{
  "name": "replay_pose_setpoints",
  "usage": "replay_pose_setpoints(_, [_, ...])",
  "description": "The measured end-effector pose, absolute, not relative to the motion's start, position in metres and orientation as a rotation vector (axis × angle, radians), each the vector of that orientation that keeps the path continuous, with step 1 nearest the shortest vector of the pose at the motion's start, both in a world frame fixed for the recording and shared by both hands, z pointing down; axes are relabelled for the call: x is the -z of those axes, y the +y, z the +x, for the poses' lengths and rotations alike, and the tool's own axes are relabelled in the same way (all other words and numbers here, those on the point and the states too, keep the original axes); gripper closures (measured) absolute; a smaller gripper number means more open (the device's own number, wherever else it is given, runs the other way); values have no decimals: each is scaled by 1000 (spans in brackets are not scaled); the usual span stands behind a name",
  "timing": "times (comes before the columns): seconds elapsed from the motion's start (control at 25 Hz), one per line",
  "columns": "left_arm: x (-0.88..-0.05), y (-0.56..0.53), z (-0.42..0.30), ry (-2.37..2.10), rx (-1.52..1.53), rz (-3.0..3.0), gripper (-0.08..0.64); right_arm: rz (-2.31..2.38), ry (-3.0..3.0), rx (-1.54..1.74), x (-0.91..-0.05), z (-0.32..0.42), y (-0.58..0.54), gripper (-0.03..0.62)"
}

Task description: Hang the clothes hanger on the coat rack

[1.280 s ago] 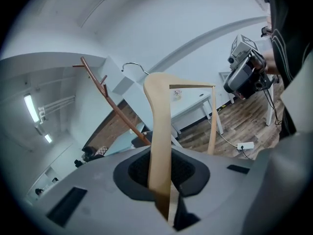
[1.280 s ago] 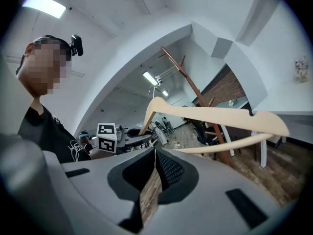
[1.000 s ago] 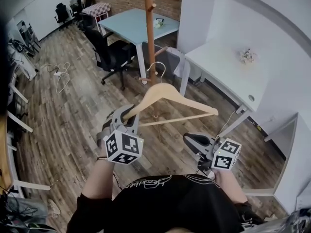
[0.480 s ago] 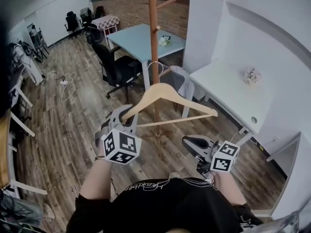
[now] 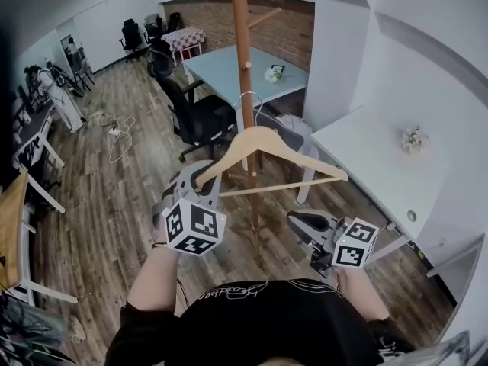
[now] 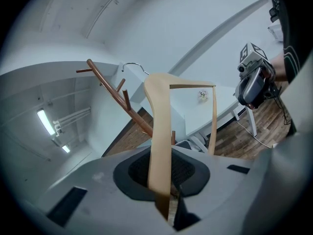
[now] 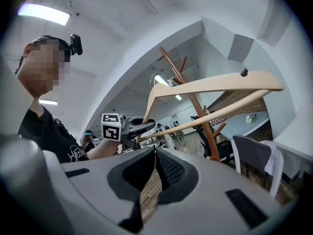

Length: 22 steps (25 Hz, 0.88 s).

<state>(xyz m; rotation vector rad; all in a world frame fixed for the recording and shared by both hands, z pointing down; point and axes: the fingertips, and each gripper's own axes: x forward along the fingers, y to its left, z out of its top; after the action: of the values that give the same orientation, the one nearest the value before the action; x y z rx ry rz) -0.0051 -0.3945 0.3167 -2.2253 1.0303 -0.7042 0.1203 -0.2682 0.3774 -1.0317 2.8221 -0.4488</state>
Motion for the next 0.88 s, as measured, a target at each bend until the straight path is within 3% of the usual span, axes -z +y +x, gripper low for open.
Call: replay_pose_setpoints(0.88, [-287,-492,33,1207,713,-2154,517,-877,2911,431,-374,194,-367,551])
